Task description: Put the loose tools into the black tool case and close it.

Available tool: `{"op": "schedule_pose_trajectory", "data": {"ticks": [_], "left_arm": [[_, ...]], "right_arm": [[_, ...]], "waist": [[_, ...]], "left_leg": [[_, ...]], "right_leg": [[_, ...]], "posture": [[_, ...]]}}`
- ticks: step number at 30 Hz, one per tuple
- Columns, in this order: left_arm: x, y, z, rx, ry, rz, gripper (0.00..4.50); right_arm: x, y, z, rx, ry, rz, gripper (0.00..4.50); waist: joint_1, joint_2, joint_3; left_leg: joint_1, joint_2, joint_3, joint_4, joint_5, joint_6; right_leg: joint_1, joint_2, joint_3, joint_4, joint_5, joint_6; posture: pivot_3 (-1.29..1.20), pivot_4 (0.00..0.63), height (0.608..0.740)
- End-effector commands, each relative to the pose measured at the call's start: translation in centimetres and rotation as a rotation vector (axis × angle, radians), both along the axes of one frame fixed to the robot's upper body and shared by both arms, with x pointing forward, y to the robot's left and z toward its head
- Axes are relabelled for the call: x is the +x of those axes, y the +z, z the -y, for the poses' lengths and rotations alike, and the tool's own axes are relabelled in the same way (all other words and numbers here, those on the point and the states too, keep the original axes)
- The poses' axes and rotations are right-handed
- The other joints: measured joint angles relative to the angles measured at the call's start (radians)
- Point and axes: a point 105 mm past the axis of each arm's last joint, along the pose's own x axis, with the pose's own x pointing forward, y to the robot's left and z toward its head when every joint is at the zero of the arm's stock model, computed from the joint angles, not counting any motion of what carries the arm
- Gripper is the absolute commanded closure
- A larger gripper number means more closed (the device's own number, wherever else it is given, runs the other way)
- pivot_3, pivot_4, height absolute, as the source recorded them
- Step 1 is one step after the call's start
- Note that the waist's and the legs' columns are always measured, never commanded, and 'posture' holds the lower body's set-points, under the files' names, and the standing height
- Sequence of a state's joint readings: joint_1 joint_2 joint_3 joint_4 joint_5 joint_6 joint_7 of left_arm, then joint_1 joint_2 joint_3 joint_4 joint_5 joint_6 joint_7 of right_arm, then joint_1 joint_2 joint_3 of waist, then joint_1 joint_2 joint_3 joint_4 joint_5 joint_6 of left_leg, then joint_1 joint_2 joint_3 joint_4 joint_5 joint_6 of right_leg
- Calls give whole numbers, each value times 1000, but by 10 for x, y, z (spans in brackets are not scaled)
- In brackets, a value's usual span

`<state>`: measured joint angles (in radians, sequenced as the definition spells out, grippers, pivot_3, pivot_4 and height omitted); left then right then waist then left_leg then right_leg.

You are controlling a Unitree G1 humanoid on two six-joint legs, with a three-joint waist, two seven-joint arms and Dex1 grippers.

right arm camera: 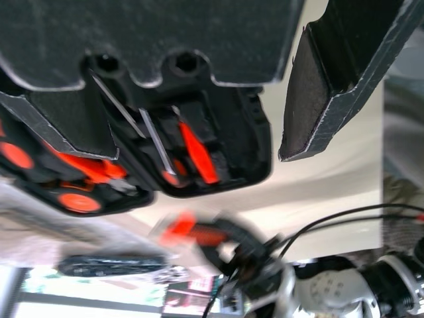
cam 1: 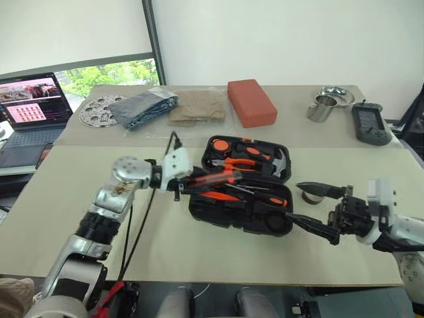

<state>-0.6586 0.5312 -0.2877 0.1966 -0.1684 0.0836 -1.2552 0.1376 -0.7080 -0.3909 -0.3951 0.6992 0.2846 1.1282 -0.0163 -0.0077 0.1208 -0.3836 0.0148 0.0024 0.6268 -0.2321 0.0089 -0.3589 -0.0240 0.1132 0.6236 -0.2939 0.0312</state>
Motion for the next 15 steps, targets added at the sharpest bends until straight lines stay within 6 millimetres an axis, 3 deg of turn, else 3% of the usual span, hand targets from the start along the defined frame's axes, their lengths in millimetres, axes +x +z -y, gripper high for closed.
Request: {"op": "schedule_pose_trajectory", "data": {"ticks": [1, 6, 15], "left_arm": [[-7, 1, 23, 74, -161, 80, 2818], [-12, -10, 43, 121, -226, 75, 2818], [-6, -30, 47, 241, -208, 45, 2818]], "right_arm": [[-22, 12, 12, 17, -59, 80, 0], [-47, 10, 26, 13, -136, 60, 0], [-64, 5, 36, -6, -178, 41, 0]], "waist": [[1, -1, 1], [0, -1, 2], [-23, -1, 3]], "left_leg": [[0, 0, 0, 0, 0, 0], [-2, -1, -1, 1, 0, 0], [-1, 0, -1, 2, 0, 0]], "right_leg": [[0, 1, 0, 0, 0, 0], [1, 1, 4, 0, -1, 1], [3, 2, 6, 3, -5, 8]], "posture": [[0, 150, 740], [0, 150, 740], [0, 150, 740]]}}
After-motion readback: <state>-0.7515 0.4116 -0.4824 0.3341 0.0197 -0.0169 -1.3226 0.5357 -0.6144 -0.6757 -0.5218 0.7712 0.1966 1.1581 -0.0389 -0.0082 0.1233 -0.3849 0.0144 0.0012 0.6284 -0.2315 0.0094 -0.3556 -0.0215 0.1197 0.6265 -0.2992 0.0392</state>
